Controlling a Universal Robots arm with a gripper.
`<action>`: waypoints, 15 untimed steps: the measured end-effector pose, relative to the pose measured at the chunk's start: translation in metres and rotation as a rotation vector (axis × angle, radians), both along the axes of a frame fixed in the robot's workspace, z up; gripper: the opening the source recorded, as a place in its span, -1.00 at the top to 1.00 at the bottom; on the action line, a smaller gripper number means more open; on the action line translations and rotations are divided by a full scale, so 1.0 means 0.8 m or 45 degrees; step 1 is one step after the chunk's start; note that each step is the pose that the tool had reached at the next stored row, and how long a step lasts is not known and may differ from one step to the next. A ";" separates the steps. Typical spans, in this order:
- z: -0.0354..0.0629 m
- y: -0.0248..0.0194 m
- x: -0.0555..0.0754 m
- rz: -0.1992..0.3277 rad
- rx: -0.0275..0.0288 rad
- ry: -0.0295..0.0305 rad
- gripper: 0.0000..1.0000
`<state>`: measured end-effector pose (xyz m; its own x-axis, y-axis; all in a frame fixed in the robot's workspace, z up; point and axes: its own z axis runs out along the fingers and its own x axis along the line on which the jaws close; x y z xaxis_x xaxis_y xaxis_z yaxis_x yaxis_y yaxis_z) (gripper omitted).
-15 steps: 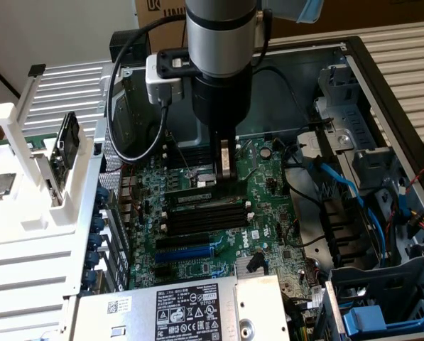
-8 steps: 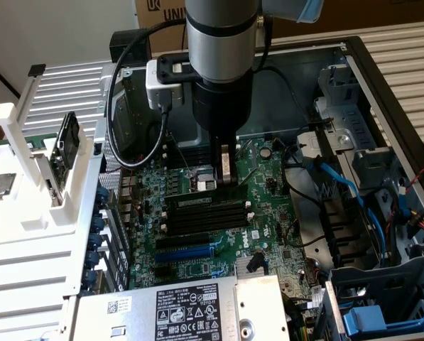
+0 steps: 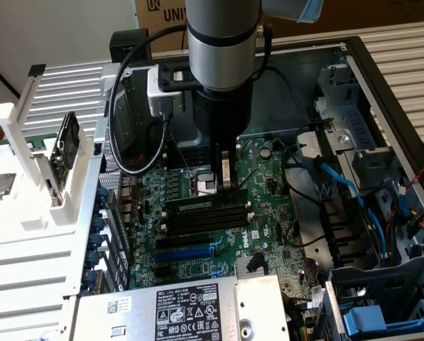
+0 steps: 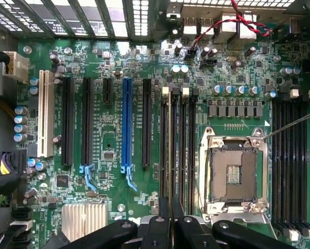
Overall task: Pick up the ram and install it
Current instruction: 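Insert the ram into the slot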
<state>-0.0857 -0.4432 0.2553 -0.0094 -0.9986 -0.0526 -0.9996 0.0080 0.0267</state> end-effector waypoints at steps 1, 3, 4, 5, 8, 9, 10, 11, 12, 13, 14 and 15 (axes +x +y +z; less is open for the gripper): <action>-0.001 0.0000 0.000 0.000 0.0001 -0.0001 0.76; -0.004 0.0000 0.000 0.000 0.0000 0.0000 0.76; -0.005 0.0000 0.000 0.000 0.0001 0.0000 0.76; -0.006 0.0000 0.000 0.000 0.0000 0.0000 0.76; -0.010 0.0000 0.000 0.000 0.0000 0.0000 0.76; -0.011 0.0000 0.000 0.000 0.0002 -0.0001 0.76; -0.011 0.0000 0.000 0.000 0.0001 0.0000 0.76; -0.012 0.0000 0.000 0.000 0.0001 0.0000 0.76; -0.012 0.0000 0.000 0.000 -0.0002 0.0001 0.76; -0.012 0.0000 0.000 0.000 -0.0004 0.0002 0.76; -0.013 0.0000 0.000 0.000 -0.0002 0.0001 0.76; -0.013 0.0000 -0.001 0.000 0.0001 0.0000 0.76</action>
